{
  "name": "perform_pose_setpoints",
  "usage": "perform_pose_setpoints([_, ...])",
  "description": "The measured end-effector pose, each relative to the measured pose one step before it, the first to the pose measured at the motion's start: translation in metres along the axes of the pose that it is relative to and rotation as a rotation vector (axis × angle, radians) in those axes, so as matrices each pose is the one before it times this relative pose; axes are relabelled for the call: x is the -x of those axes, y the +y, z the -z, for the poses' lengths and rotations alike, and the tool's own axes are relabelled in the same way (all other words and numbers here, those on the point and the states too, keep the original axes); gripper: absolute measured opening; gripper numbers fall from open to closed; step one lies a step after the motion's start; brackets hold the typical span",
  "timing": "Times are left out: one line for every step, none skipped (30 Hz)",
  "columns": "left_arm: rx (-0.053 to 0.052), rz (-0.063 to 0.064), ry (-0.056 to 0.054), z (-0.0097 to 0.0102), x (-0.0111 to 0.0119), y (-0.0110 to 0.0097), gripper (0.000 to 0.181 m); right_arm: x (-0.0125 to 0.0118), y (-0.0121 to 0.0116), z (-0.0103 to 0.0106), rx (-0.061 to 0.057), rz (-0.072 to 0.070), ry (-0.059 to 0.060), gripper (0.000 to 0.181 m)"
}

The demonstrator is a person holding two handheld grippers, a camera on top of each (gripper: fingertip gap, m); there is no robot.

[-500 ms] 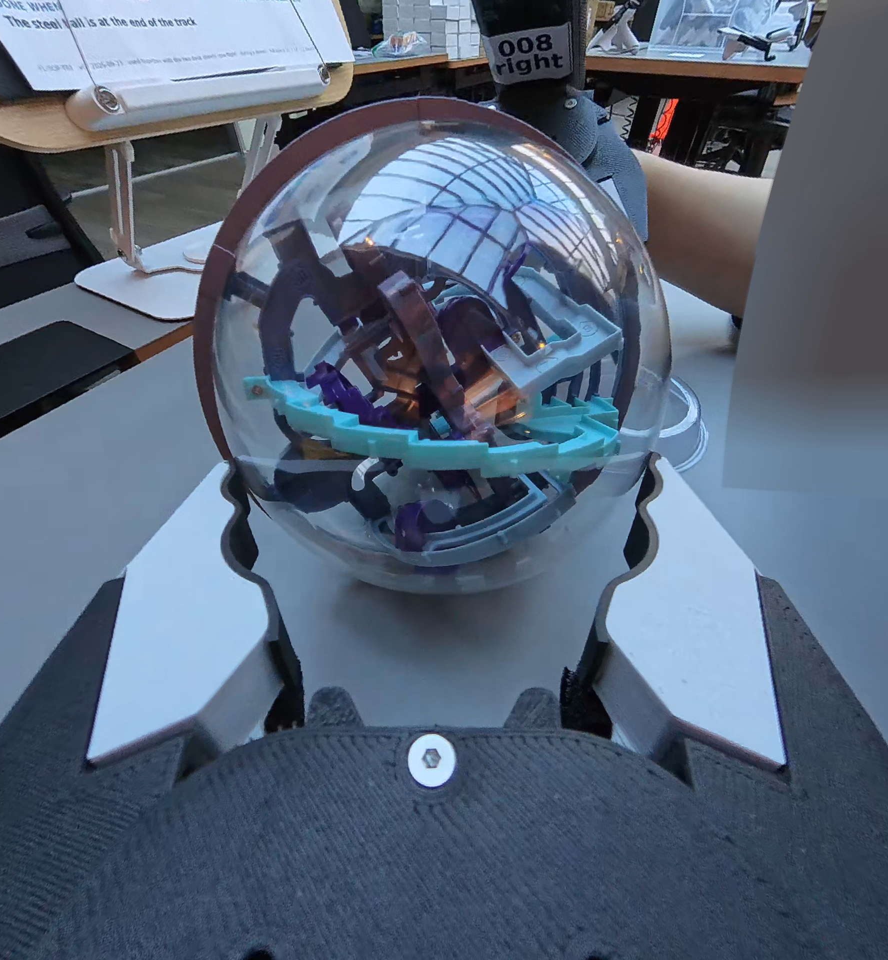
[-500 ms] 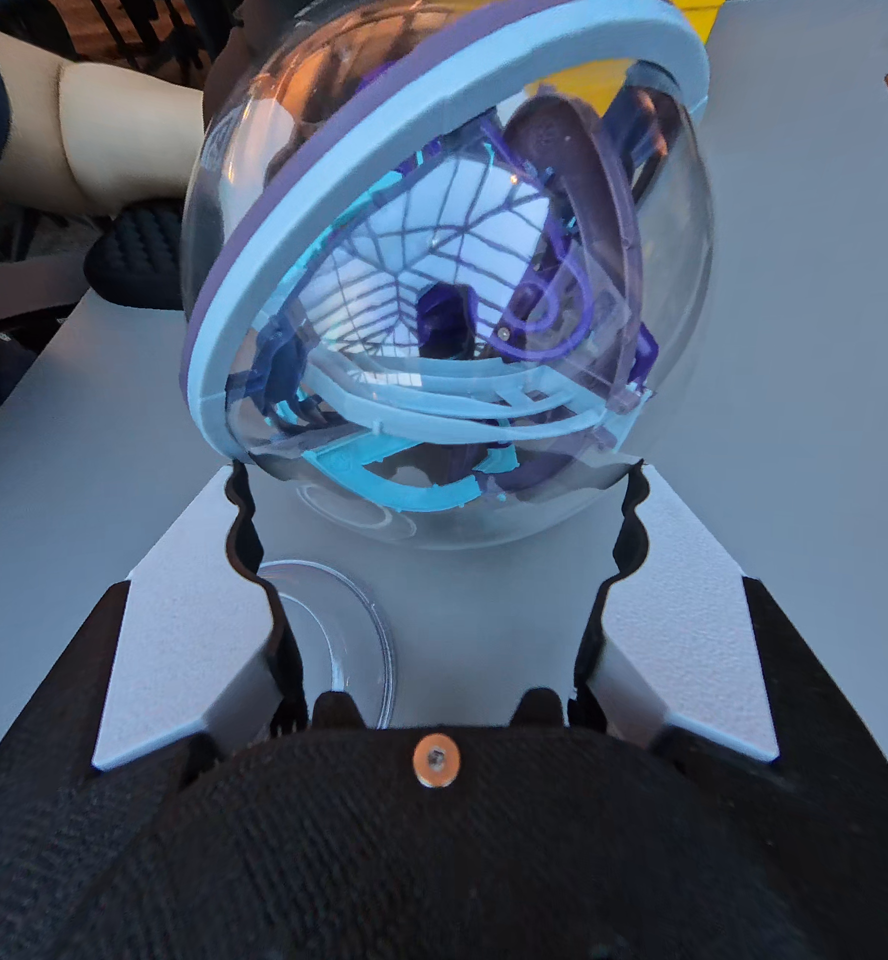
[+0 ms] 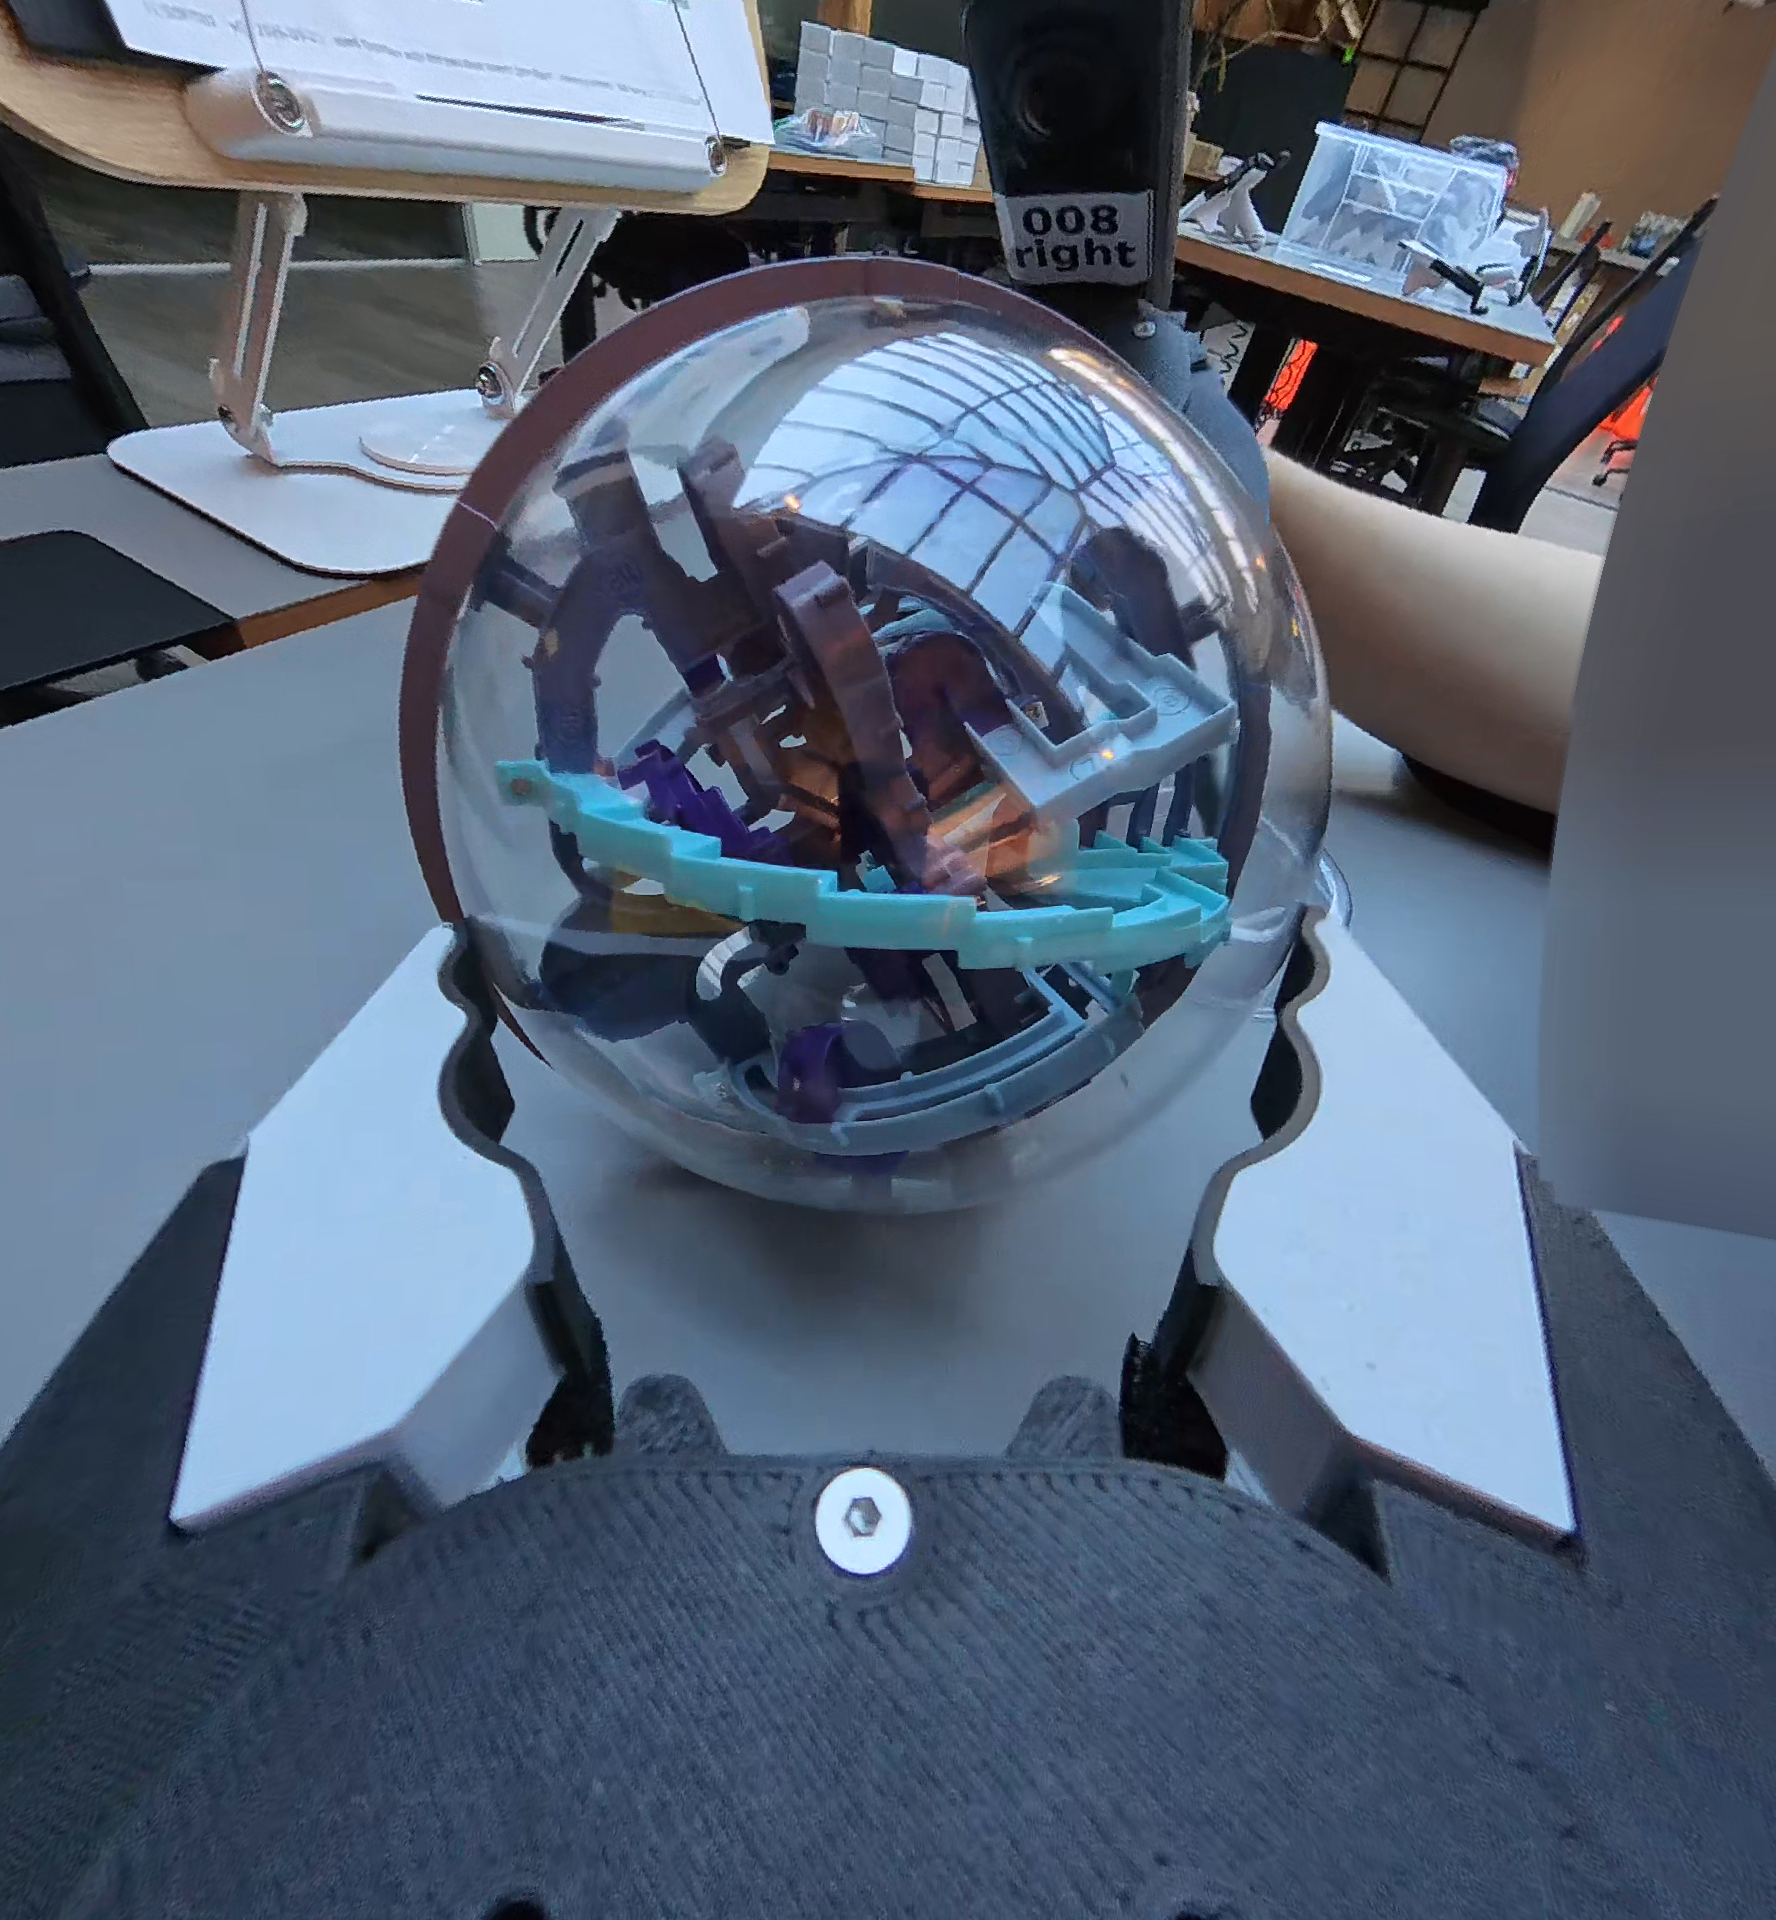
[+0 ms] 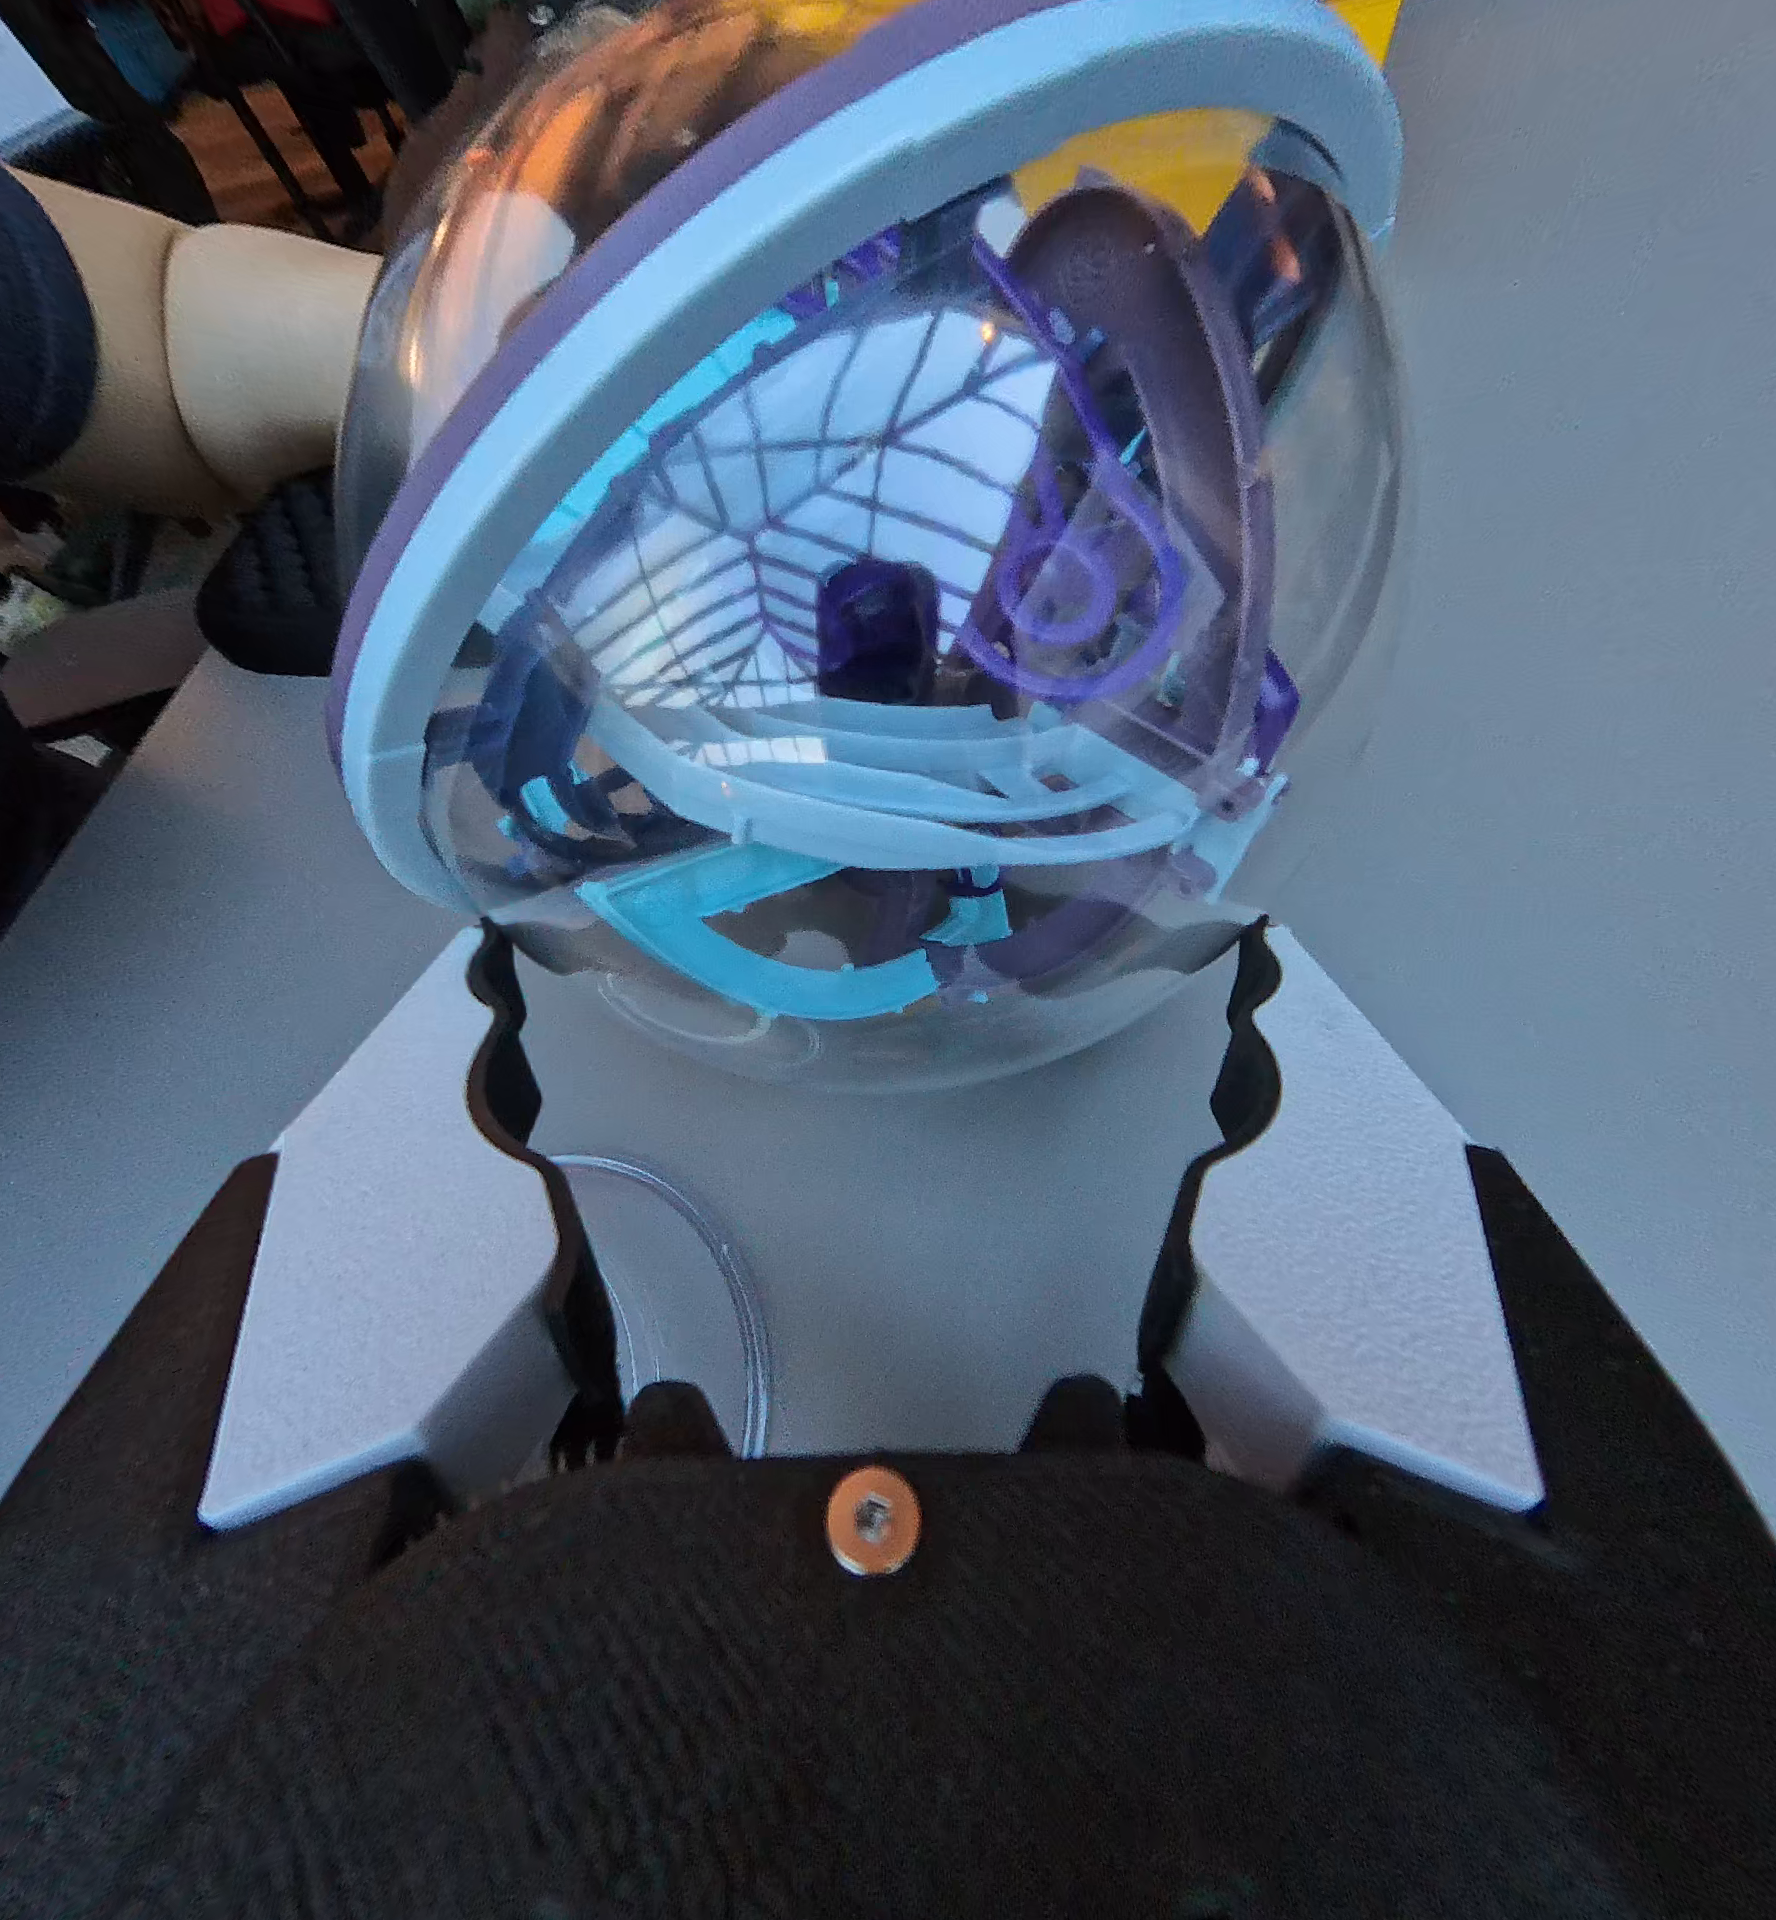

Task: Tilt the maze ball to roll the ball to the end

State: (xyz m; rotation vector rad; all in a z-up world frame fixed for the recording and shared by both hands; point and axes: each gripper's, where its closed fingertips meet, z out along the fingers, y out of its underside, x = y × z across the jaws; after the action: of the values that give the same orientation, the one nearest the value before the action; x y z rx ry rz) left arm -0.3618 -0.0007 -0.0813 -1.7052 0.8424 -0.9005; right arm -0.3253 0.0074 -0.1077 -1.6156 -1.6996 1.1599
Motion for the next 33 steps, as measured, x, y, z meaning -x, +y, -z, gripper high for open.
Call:
perform_pose_setpoints([-0.0036, 0.0032, -0.0005, -0.00041, 0.00035, -0.00053, 0.146, -0.00087, 0.00185, -0.00017, 0.0119, 0.0147, 0.0058, 0.135])
perform_pose_setpoints([-0.0027, -0.0019, 0.0009, -0.00058, -0.00011, -0.00045, 0.146, -0.0006, 0.00193, 0.00053, 0.0136, 0.0126, 0.0045, 0.134])
perform_pose_setpoints([-0.0009, -0.0044, 0.0009, -0.00049, -0.00023, -0.00036, 0.146, -0.00053, 0.00105, 0.00146, 0.007, 0.0129, 0.0047, 0.133])
perform_pose_setpoints([0.0003, -0.0047, -0.0002, -0.00054, -0.00018, -0.0004, 0.146, -0.00029, 0.00032, 0.00217, 0.0033, 0.0119, 0.0043, 0.131])
perform_pose_setpoints([-0.001, -0.0035, -0.0012, -0.00067, -0.00026, -0.00058, 0.146, 0.00044, -0.00035, 0.00336, 0.0015, 0.0069, -0.0008, 0.131])
perform_pose_setpoints([-0.0035, -0.0006, -0.0021, -0.00102, 0.00002, -0.00103, 0.146, 0.00019, -0.00126, 0.00431, -0.0014, 0.002, 0.0009, 0.132])
perform_pose_setpoints([-0.005, 0.0018, -0.0024, -0.00105, 0.00015, -0.00127, 0.145, 0.00036, -0.00245, 0.00525, -0.004, 0.0005, 0.0015, 0.135])
perform_pose_setpoints([-0.0049, 0.0033, -0.0024, -0.00096, 0.00041, -0.00171, 0.144, 0.00073, -0.00428, 0.00593, -0.0127, -0.0009, 0.0014, 0.138])
perform_pose_setpoints([-0.0048, 0.003, -0.0021, -0.00125, 0.00058, -0.0021, 0.143, 0.00059, -0.0065, 0.006, -0.024, -0.0049, 0.0035, 0.142])
perform_pose_setpoints([-0.0048, 0.001, -0.0007, -0.00152, 0.00043, -0.00235, 0.142, 0.00003, -0.0079, 0.00565, -0.0299, -0.0125, 0.0062, 0.146])
perform_pose_setpoints([-0.0038, 0.0012, -0.0004, -0.00159, 0.0004, -0.00224, 0.141, 0.00052, -0.00852, 0.00485, -0.0349, -0.021, -0.0003, 0.148])
perform_pose_setpoints([-0.0037, 0.0021, -0.0023, -0.00168, 0.00038, -0.00241, 0.139, -0.00016, -0.00804, 0.00356, -0.0348, -0.0255, 0.0009, 0.149])
perform_pose_setpoints([-0.0027, -0.0013, -0.003, -0.00171, 0.00002, -0.00206, 0.138, -0.00123, -0.00541, 0.0021, -0.0228, -0.0183, 0.0062, 0.149])
perform_pose_setpoints([0.001, -0.0075, -0.0017, -0.00155, -0.00036, -0.00155, 0.136, -0.0021, -0.0007, 0.0006, -0.0003, -0.0037, 0.0116, 0.149])
perform_pose_setpoints([0.005, -0.0116, -0.0012, -0.00151, -0.0005, -0.00098, 0.135, -0.0043, 0.00435, -0.00047, 0.0249, 0.0106, 0.0268, 0.148])
perform_pose_setpoints([0.0086, -0.0126, -0.0021, -0.00135, -0.00049, -0.0006, 0.134, -0.00734, 0.00794, -0.00112, 0.0437, 0.023, 0.044, 0.146])
perform_pose_setpoints([0.0095, -0.0131, -0.0038, -0.00115, -0.00028, -0.00017, 0.134, -0.00311, 0.00792, -0.00148, 0.0395, 0.0264, 0.0167, 0.146])
perform_pose_setpoints([0.0071, -0.0118, -0.0039, -0.00119, -0.0002, -0.00022, 0.133, 0.00227, 0.00371, -0.00121, 0.0117, 0.0044, -0.0172, 0.143])
perform_pose_setpoints([0.0038, -0.0086, -0.0021, -0.00128, -0.00024, -0.00021, 0.133, 0.00228, 0.00152, -0.00092, -0.0006, -0.0034, -0.0195, 0.14])
perform_pose_setpoints([0.0026, -0.0054, -0.0013, -0.0012, 0.00014, 0.00028, 0.134, 0.00001, 0.00088, -0.00048, -0.0019, -0.0064, -0.0056, 0.14])
perform_pose_setpoints([0.0031, -0.0009, 0.0002, -0.00126, 0.00047, 0.00076, 0.135, -0.00075, -0.00012, 0.00039, -0.0041, -0.0045, -0.0013, 0.14])
perform_pose_setpoints([0.0034, 0.0033, 0.0027, -0.00124, 0.00042, 0.00134, 0.135, -0.00055, -0.00015, 0.00057, -0.0027, -0.0009, -0.0008, 0.14])
perform_pose_setpoints([0.0066, 0.0041, 0.0044, -0.00117, 0.00021, 0.00247, 0.136, -0.00031, -0.00036, 0.00066, -0.0039, 0.004, 0.0004, 0.139])
perform_pose_setpoints([0.0127, 0.0029, 0.005, -0.0012, 0.00017, 0.00401, 0.137, -0.00001, -0.00023, 0.00049, -0.0012, 0.0057, 0.0007, 0.139])
perform_pose_setpoints([0.0165, 0.0011, 0.0019, -0.00142, 0.00054, 0.00515, 0.138, -0.00027, -0.00018, 0.00018, 0.0009, 0.0059, 0.0035, 0.138])
perform_pose_setpoints([0.0096, -0.0095, -0.0057, -0.00112, 0.00116, 0.00451, 0.139, -0.00083, -0.00015, -0.00017, 0.0019, 0.0082, 0.0082, 0.138])
perform_pose_setpoints([0.0013, -0.0192, -0.0101, -0.0003, 0.00095, 0.00286, 0.14, -0.0002, -0.00166, -0.00012, -0.0065, -0.0025, 0.0018, 0.138])
perform_pose_setpoints([0.0063, -0.015, -0.0093, 0.00027, 0.00028, 0.00225, 0.14, 0.00021, -0.00112, -0.00058, -0.0034, 0.0001, -0.0002, 0.138])
perform_pose_setpoints([0.0106, -0.012, -0.0075, 0.00035, -0.0002, 0.00191, 0.14, 0.00031, -0.00116, -0.00067, -0.0048, 0.0026, -0.0008, 0.138])
perform_pose_setpoints([0.0107, -0.0132, -0.0071, 0.00033, -0.00037, 0.00157, 0.139, 0.00069, -0.0011, -0.00057, -0.0042, 0.0059, -0.0008, 0.138])
perform_pose_setpoints([0.0082, -0.0147, -0.0089, 0.0001, -0.0001, 0.00159, 0.139, 0.00055, -0.0008, -0.00047, -0.0031, 0.0066, 0.0006, 0.138])
perform_pose_setpoints([0.004, -0.0145, -0.0086, 0.00004, 0.00005, 0.00135, 0.14, 0.00034, -0.00039, -0.00036, -0.0003, 0.0032, 0.0008, 0.138])
perform_pose_setpoints([0.0013, -0.0107, -0.0076, 0.0, 0.00003, 0.00089, 0.14, 0.00019, -0.00006, -0.00023, 0.0025, 0.0023, 0.0008, 0.138])
